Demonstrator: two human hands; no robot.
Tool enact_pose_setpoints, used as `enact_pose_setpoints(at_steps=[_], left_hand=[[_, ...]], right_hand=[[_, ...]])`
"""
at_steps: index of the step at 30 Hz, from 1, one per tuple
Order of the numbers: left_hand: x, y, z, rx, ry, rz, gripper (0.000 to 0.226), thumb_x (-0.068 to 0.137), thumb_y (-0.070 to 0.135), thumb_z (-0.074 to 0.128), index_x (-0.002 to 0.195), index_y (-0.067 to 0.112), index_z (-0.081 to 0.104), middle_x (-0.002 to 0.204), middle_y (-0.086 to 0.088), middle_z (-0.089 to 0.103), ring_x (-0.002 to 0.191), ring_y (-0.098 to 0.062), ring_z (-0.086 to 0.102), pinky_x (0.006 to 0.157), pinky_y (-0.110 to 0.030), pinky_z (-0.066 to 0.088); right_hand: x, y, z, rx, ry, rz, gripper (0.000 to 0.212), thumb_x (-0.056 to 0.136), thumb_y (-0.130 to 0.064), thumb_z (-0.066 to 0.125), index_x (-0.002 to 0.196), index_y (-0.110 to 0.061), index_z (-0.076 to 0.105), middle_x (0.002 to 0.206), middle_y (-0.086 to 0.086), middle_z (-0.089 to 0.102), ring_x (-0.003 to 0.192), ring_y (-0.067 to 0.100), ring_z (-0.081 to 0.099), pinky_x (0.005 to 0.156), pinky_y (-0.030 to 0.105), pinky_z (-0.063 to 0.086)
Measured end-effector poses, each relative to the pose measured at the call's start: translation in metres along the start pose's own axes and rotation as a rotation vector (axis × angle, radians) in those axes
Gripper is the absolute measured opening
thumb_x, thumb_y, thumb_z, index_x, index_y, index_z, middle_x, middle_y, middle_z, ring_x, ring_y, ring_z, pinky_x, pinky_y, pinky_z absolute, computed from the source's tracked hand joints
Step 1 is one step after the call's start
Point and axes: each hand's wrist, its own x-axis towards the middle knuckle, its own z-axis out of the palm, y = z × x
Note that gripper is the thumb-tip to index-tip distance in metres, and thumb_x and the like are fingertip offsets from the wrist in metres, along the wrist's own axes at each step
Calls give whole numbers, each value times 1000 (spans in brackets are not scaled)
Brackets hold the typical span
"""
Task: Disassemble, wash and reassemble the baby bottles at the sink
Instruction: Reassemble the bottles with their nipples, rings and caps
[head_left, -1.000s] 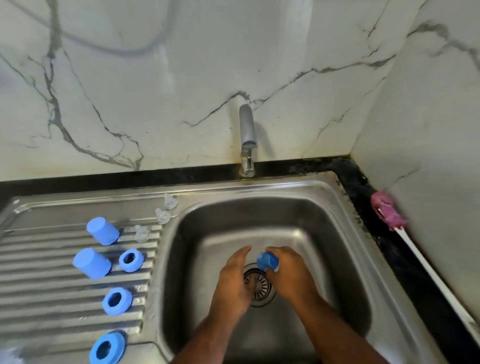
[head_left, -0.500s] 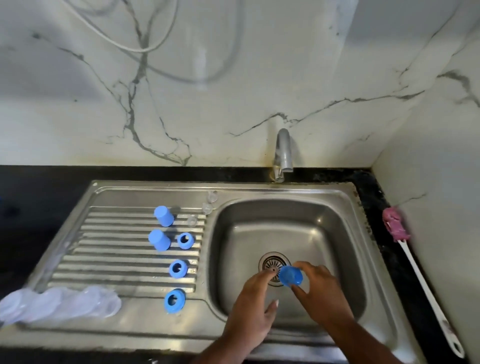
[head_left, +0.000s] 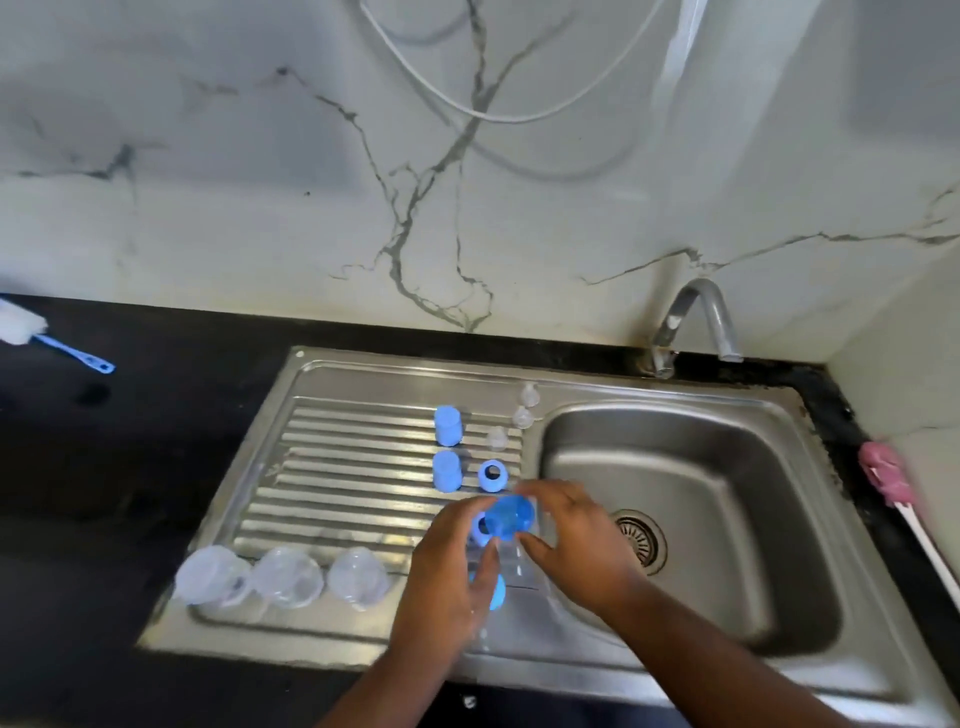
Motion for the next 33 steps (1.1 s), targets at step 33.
enact_pose_setpoints(at_steps=[33], left_hand=[[-9,-49,-143,113,83,-80,39,99,-1,55,128,24,65,123,20,67,118,4,61,100,-16,48]], right_hand=[[-1,-79,66,149,-15,-84,41,92,-36,69,132,-37,59,132,-19,56,121,7,54,99,26,49]])
